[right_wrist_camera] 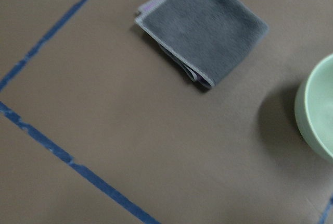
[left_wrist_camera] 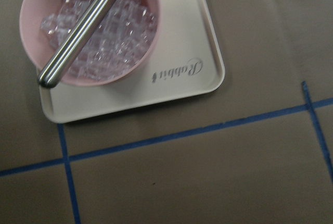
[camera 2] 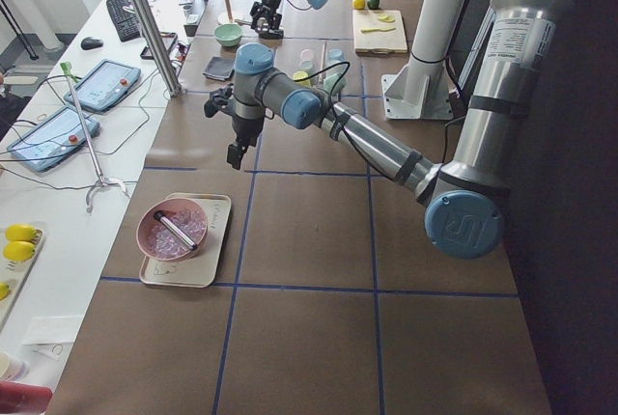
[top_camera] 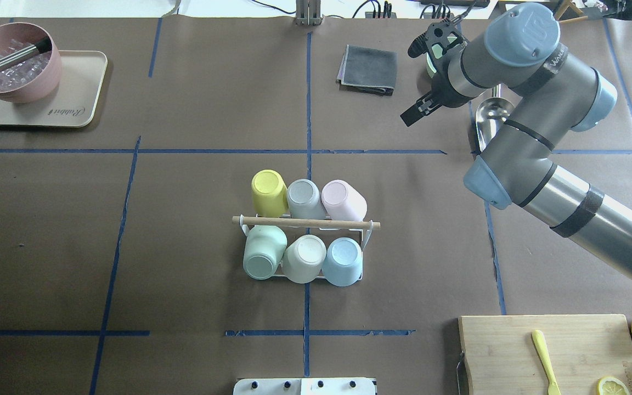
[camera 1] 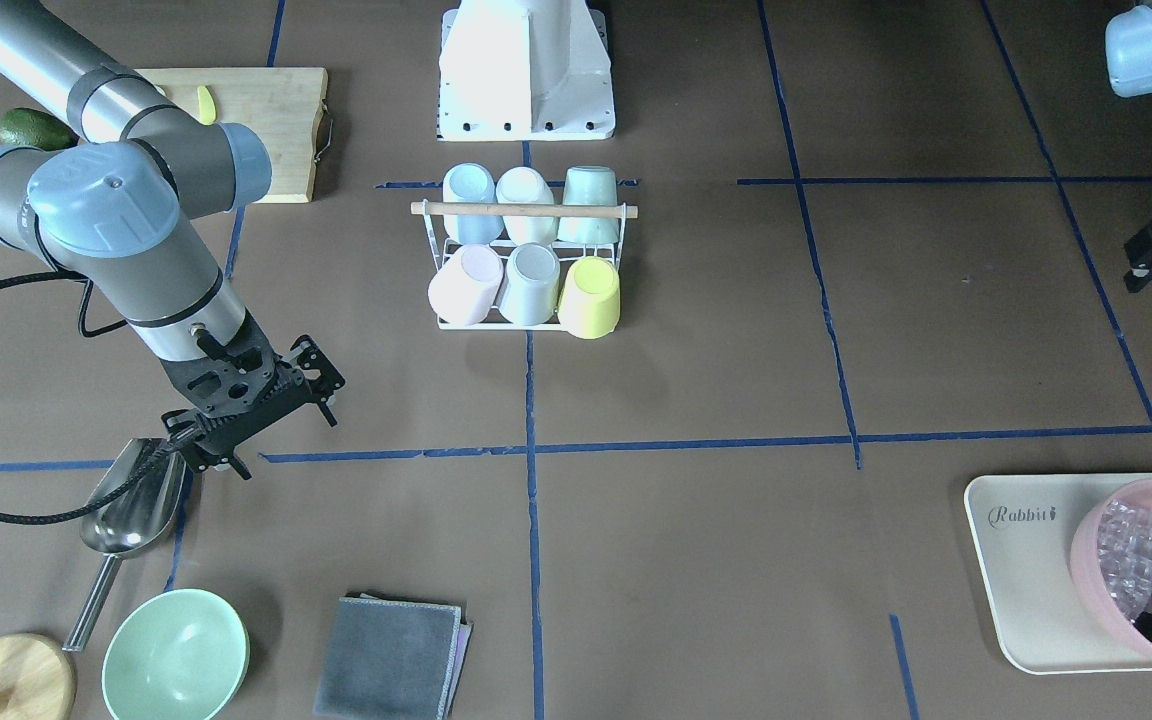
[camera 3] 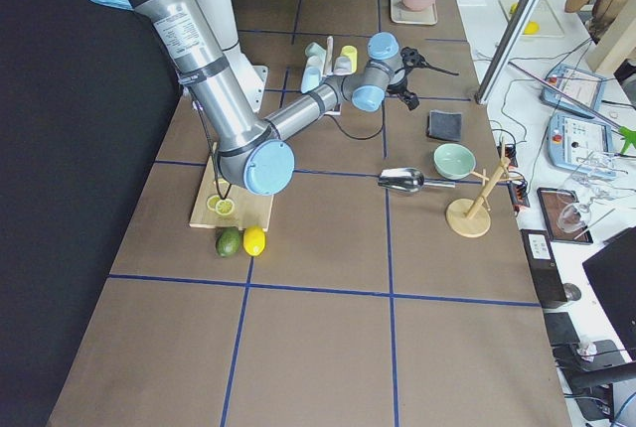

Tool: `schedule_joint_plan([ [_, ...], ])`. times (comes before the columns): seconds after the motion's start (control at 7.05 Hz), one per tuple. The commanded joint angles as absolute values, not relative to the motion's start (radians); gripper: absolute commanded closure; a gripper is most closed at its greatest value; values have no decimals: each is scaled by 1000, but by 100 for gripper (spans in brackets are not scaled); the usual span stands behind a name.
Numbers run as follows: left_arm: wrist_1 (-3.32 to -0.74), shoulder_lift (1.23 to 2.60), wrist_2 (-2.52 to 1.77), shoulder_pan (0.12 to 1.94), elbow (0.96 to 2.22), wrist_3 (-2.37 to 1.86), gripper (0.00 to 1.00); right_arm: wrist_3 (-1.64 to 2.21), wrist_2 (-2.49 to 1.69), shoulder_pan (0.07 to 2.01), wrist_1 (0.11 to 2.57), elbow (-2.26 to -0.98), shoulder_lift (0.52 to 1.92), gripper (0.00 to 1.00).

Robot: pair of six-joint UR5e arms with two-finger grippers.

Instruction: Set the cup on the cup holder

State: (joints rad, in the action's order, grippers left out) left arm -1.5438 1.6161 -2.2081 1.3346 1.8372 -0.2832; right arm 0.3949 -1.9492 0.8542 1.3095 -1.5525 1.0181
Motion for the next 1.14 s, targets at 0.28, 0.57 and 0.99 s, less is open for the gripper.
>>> schedule_joint_plan([
  [0.28, -1536, 1592, -2293, 1549, 1652, -53, 0, 394, -2072, 909, 1469, -1552, 1057, 0],
  [0.57, -1528, 1539, -2324, 1580, 1657, -49, 0, 393, -2234, 1035, 1476, -1554, 1148, 0],
  [0.99, -1325, 1566, -2306, 1638, 1706, -43, 0, 391, -2390, 1327, 1567, -1562, 1290, 0],
])
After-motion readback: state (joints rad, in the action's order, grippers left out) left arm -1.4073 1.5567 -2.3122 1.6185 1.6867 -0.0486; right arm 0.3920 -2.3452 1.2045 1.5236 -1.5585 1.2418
